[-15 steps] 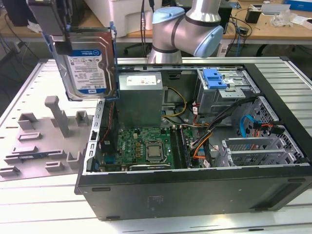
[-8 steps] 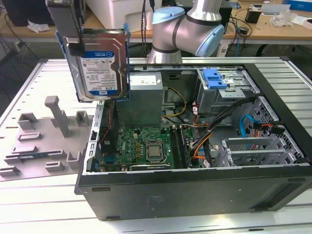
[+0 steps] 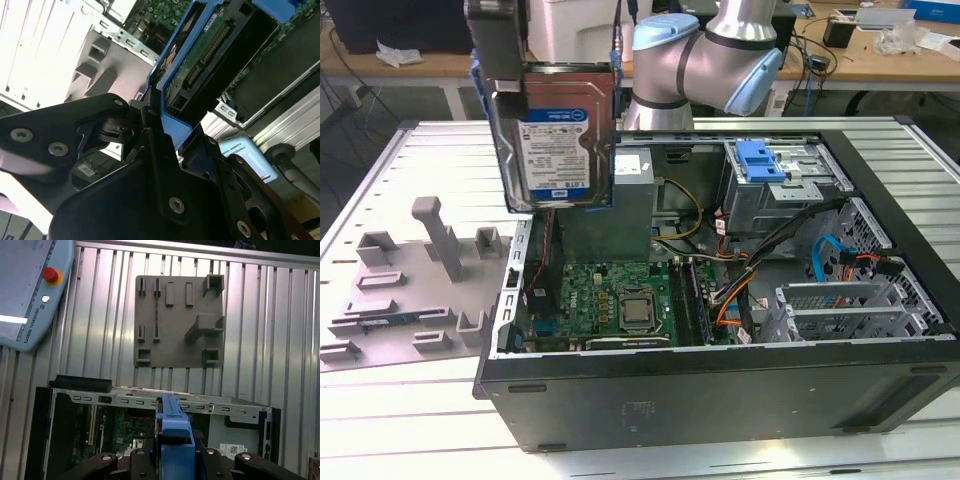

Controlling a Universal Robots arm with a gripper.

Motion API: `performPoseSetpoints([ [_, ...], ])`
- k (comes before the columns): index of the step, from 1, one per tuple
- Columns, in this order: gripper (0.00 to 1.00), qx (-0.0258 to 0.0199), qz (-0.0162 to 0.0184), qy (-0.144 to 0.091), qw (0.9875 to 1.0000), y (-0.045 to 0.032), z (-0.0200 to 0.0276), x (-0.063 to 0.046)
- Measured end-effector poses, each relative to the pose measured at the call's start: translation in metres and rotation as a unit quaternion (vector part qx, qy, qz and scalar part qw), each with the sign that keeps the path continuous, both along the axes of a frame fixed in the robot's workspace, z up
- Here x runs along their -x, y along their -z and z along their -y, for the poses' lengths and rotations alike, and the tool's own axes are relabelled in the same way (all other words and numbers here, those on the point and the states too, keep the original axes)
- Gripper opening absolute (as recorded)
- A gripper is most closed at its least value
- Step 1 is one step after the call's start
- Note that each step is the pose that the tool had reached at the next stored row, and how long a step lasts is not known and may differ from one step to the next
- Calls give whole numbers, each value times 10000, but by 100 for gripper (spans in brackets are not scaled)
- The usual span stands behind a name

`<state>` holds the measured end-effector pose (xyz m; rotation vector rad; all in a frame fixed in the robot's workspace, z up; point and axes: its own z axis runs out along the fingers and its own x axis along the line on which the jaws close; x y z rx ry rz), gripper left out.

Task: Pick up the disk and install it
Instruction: 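Pick up the disk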

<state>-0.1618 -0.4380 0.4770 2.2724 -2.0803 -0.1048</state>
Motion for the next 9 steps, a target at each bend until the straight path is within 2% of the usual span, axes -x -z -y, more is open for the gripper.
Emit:
performPoseSetpoints([
  [4,37,-11,-28,0,10000,-1,44,-217],
  [9,37,-14,-63,0,10000,-5,73,-414],
])
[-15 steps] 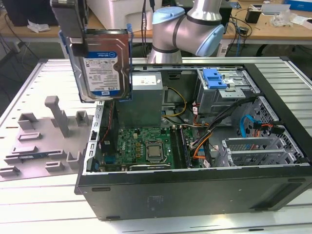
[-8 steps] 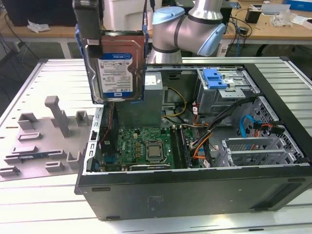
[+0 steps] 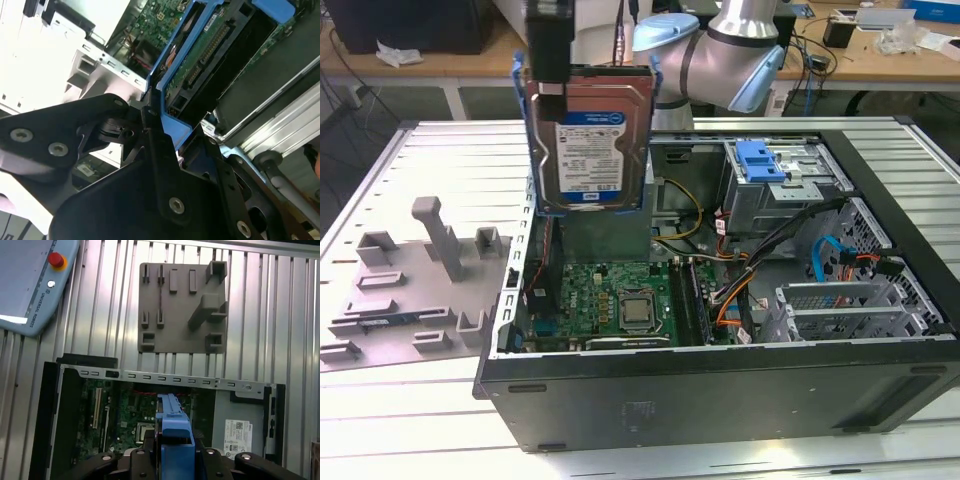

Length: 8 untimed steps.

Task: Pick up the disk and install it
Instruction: 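Pick up the disk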

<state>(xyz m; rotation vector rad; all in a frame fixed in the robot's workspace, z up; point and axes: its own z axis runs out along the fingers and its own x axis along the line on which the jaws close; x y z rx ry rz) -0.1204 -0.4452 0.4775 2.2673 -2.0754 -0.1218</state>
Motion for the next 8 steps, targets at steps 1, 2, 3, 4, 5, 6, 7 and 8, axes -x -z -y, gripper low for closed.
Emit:
performPoseSetpoints([
  [1,37,-1,-15,0,10000,-1,15,-87],
  [2,37,-3,-24,0,10000,-2,24,-138],
  [3,37,-5,-30,0,10000,-2,30,-170],
  [4,37,-7,-39,0,10000,-2,39,-221],
  [5,37,-8,-43,-1,10000,-3,44,-249],
  [6,37,-9,-48,0,10000,-3,49,-278],
  [7,37,-14,-55,-1,10000,-5,60,-332],
  [8,37,-16,-55,-1,10000,-4,60,-336],
])
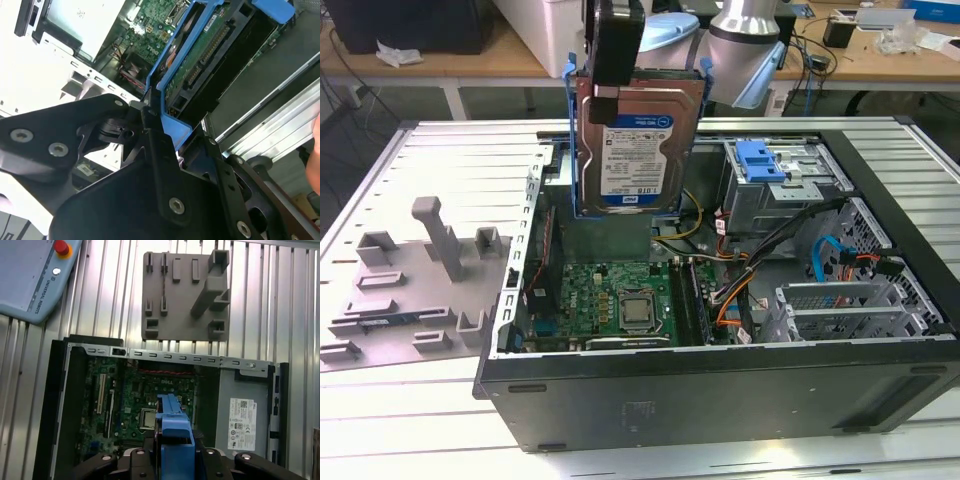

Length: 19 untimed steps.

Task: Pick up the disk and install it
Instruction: 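Pick up the disk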

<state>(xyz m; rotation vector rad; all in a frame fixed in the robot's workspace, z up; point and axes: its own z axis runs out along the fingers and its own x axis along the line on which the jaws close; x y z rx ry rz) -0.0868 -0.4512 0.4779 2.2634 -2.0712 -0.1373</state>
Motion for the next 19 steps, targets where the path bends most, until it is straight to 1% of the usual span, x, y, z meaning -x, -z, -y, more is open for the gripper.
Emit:
performPoseSetpoints([
  [6,37,-4,1,0,10000,0,0,1],
  [9,37,-5,10,1,10000,0,7,3],
  [10,37,-4,10,0,10000,-2,24,2],
  [12,37,-5,10,0,10000,-10,93,-1],
  [13,37,-4,10,0,10000,-16,159,-4],
  [14,37,-5,11,0,10000,-16,177,-4],
  [15,37,-6,22,0,10000,-16,187,-4],
  [16,37,-5,70,1,10000,-16,199,-4],
  [17,37,-4,127,1,9999,-17,203,-5],
  [18,37,-5,176,0,9998,-16,207,-5],
  [19,37,-5,212,0,9998,-16,210,-5],
])
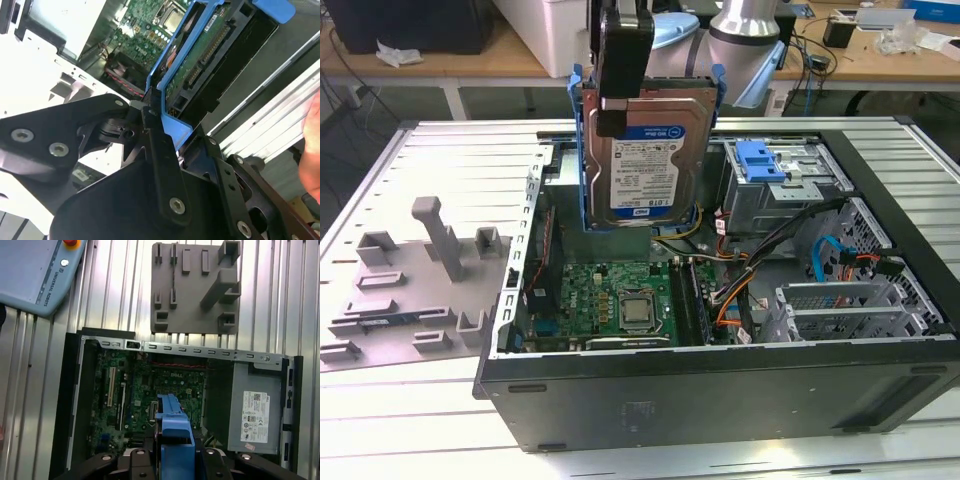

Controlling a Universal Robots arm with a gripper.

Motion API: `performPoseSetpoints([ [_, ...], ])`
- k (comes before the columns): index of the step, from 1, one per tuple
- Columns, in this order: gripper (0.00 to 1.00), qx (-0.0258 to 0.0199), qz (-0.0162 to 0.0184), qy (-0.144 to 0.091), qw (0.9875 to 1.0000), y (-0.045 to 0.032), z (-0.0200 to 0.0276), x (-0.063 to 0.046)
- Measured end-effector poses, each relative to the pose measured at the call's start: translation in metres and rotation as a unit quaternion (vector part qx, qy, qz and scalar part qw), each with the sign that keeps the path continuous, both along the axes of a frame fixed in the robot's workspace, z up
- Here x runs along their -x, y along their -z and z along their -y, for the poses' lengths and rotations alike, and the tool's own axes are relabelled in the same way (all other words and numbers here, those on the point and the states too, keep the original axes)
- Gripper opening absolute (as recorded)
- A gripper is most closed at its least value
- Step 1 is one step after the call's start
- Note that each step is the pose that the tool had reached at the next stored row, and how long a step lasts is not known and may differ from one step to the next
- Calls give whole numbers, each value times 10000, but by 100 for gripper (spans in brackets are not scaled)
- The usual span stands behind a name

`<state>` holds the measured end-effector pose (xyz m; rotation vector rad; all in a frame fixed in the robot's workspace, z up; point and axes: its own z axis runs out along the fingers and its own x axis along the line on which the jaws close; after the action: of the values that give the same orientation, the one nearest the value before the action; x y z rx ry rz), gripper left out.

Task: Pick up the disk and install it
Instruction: 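Pick up the disk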

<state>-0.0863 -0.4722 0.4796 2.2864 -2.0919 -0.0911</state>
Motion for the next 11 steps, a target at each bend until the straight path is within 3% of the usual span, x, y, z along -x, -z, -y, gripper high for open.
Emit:
performPoseSetpoints([
  [1,37,0,53,0,10000,0,9,-1],
  [4,37,0,121,0,9999,0,15,-2],
  [7,37,-10,150,18,9999,0,27,-1],
  [11,37,-10,153,43,9999,0,31,-1],
])
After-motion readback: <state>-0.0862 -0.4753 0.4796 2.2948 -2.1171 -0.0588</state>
